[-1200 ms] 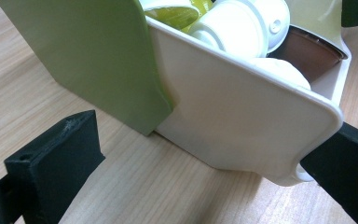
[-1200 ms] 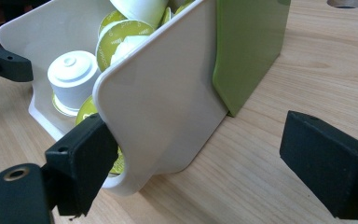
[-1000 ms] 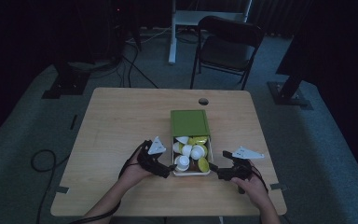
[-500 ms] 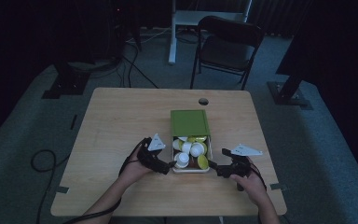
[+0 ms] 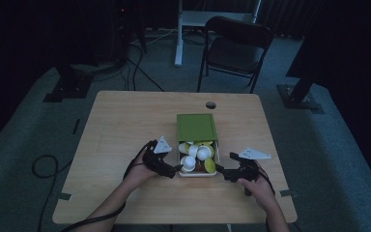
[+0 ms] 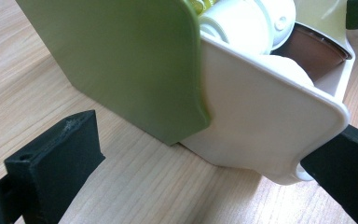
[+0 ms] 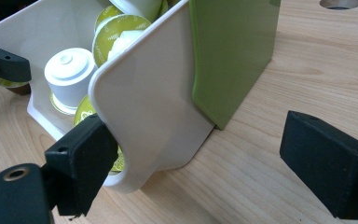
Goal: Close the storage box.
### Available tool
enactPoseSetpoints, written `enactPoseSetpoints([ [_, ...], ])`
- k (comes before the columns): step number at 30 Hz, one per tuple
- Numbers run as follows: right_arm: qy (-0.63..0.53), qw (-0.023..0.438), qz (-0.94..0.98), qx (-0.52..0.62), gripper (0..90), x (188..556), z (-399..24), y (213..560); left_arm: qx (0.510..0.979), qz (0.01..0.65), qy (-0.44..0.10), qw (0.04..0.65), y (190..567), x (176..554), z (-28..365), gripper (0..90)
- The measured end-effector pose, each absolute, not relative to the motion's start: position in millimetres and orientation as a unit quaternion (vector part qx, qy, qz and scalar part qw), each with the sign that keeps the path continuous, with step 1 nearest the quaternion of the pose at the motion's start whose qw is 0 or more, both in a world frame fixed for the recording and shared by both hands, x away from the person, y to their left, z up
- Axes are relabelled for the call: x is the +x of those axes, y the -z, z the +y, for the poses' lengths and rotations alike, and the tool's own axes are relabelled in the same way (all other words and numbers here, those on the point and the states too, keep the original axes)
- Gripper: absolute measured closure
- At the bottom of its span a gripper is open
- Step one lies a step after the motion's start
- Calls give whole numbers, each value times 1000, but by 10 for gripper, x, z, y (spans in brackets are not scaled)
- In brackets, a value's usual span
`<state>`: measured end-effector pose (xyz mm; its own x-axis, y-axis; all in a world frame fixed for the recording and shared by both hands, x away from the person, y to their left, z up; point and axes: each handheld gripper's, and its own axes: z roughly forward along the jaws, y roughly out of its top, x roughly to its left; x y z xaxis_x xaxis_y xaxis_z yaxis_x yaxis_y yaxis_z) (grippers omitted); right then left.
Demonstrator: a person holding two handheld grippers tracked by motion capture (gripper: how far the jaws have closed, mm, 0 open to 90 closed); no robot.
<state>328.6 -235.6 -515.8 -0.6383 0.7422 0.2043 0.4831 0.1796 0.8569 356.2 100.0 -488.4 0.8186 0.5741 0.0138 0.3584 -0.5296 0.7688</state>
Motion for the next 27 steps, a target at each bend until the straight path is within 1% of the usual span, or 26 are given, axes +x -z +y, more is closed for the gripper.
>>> enactPoseSetpoints([
  [27, -484, 144, 757, 415, 111, 3499, -2326, 5156, 857, 280, -138, 411, 4854, 3751, 1010, 0],
])
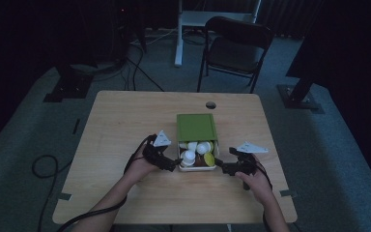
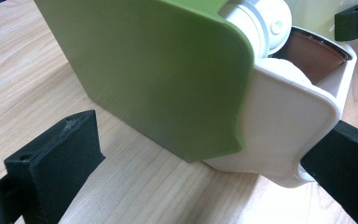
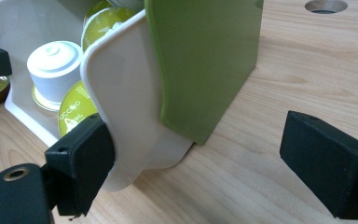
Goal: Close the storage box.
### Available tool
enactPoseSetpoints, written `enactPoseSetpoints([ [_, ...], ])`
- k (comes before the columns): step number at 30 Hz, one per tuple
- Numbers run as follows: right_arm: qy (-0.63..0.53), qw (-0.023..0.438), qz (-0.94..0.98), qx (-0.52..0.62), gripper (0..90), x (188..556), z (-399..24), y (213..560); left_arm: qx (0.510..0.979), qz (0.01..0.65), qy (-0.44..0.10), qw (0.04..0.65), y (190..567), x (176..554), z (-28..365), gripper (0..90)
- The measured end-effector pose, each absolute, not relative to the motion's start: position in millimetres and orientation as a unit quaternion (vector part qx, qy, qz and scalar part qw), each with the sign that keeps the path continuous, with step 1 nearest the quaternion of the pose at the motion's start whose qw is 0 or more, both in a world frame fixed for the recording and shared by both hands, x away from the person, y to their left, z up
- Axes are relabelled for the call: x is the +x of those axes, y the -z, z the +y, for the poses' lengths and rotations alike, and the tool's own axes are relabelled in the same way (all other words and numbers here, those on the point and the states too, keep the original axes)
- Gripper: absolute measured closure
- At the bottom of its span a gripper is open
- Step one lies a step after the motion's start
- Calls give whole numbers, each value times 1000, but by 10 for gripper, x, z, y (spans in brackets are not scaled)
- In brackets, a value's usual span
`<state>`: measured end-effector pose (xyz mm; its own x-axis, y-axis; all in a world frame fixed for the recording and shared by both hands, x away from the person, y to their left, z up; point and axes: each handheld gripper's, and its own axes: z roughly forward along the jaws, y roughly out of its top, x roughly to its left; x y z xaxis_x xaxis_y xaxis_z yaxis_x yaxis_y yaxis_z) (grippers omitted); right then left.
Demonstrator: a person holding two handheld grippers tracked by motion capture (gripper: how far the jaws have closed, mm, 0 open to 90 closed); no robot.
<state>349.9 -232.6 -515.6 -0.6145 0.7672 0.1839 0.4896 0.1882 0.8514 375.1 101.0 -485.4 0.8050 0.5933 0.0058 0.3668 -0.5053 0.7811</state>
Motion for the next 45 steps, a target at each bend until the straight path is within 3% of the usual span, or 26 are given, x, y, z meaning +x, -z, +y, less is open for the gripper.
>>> enactPoseSetpoints([
  [45, -487, 148, 736, 447, 111, 3774, -2272, 5202, 859, 297, -157, 387, 4836, 4002, 973, 0],
])
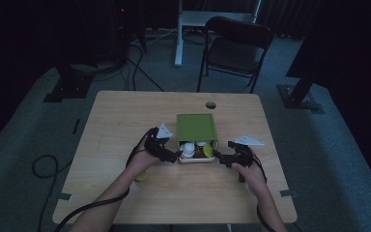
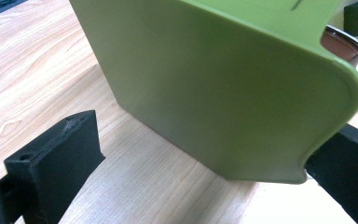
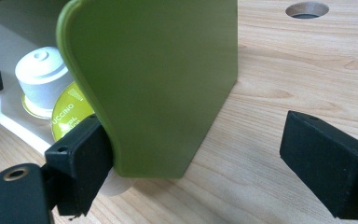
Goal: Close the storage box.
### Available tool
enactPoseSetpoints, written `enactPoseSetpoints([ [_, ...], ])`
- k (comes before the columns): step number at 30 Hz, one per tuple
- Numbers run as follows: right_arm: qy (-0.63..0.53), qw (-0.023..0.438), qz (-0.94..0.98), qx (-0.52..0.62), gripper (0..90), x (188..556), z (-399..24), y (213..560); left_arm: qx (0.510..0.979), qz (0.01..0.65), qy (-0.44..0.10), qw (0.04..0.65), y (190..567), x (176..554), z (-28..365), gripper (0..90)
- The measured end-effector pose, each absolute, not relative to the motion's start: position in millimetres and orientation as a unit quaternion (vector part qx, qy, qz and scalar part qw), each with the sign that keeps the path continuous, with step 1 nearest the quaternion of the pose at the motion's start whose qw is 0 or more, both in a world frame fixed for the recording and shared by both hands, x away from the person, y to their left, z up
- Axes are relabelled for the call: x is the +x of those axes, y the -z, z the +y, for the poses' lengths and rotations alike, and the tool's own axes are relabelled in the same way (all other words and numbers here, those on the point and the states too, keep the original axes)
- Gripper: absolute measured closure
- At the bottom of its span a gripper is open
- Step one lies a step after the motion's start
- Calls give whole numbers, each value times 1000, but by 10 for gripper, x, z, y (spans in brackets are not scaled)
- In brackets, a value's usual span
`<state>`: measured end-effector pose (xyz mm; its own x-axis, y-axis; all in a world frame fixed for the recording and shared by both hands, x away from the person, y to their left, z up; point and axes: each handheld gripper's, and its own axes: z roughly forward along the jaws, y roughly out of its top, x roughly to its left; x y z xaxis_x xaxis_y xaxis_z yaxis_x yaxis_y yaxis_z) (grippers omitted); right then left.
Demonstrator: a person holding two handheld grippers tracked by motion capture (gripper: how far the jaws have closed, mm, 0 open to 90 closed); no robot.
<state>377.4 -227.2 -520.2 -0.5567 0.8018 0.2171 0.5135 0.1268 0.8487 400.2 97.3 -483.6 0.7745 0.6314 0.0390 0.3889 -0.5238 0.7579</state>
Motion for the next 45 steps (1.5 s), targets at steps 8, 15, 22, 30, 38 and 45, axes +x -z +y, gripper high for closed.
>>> enactPoseSetpoints([
  [8, -488, 146, 735, 448, 112, 3783, -2237, 5206, 855, 303, -174, 385, 4827, 4026, 1003, 0],
  [15, -489, 146, 734, 448, 111, 3783, -2221, 5210, 856, 306, -165, 381, 4824, 4052, 1013, 0],
  [22, -488, 146, 732, 452, 112, 3782, -2208, 5200, 855, 313, -161, 381, 4828, 4056, 1010, 1],
  [30, -496, 149, 731, 444, 112, 3744, -2134, 5134, 848, 315, -170, 392, 4763, 3968, 1018, 1],
  [38, -501, 159, 726, 444, 112, 3689, -2146, 5058, 848, 300, -167, 404, 4703, 3883, 1054, 1],
  [45, -499, 164, 722, 450, 112, 3670, -2212, 5053, 843, 290, -159, 424, 4591, 3830, 1107, 1],
])
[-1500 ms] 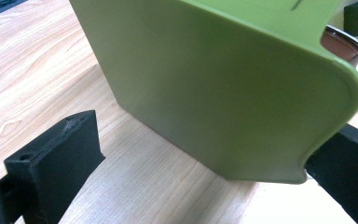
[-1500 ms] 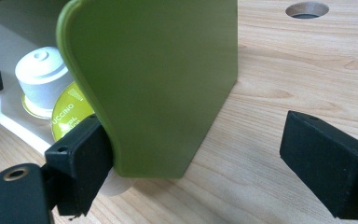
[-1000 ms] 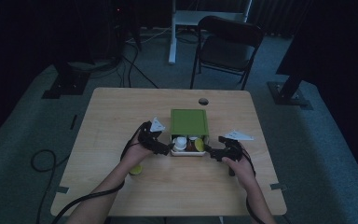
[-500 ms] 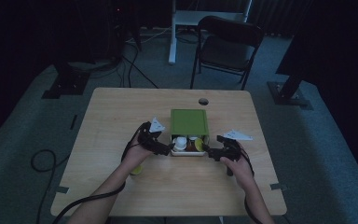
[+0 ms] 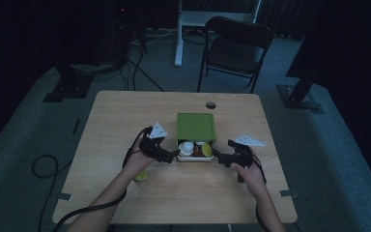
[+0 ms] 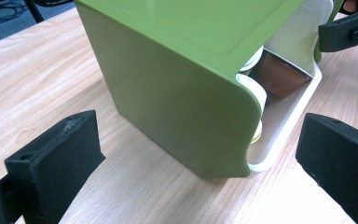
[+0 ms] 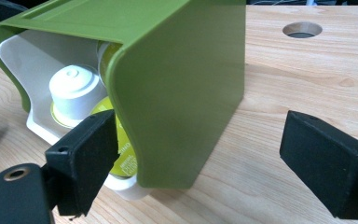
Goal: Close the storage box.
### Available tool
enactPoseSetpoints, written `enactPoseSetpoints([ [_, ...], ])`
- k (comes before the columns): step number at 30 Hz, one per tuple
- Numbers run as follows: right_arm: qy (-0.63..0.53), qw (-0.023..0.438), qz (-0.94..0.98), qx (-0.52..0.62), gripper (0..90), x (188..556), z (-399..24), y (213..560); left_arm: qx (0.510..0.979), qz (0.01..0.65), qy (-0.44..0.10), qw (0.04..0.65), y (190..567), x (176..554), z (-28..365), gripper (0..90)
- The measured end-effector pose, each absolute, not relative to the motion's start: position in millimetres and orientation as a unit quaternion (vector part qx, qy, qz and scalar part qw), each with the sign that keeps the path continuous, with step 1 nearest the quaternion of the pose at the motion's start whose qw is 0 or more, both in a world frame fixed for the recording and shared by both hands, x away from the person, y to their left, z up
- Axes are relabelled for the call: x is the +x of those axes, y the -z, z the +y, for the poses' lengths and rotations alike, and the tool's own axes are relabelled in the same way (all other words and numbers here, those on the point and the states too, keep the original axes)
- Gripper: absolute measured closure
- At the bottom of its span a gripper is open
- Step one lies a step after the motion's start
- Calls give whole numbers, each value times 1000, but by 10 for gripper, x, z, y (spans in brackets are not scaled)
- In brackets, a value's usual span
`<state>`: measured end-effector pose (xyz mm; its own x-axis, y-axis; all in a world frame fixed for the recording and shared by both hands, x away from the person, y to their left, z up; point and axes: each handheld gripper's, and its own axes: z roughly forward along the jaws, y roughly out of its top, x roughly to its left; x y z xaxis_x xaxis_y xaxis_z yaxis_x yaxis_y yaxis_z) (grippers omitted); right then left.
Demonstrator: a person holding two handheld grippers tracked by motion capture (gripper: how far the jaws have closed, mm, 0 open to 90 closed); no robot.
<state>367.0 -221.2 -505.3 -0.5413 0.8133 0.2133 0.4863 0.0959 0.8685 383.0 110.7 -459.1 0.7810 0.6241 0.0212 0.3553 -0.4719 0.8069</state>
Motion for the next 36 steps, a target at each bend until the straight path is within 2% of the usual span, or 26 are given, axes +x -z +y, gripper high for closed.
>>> enactPoseSetpoints([
  [18, -498, 180, 714, 458, 112, 3491, -2434, 5005, 834, 289, -158, 443, 4507, 3735, 1364, 1],
  [36, -490, 213, 684, 496, 112, 3315, -2788, 5028, 811, 343, -173, 441, 4609, 3734, 1987, 1],
])
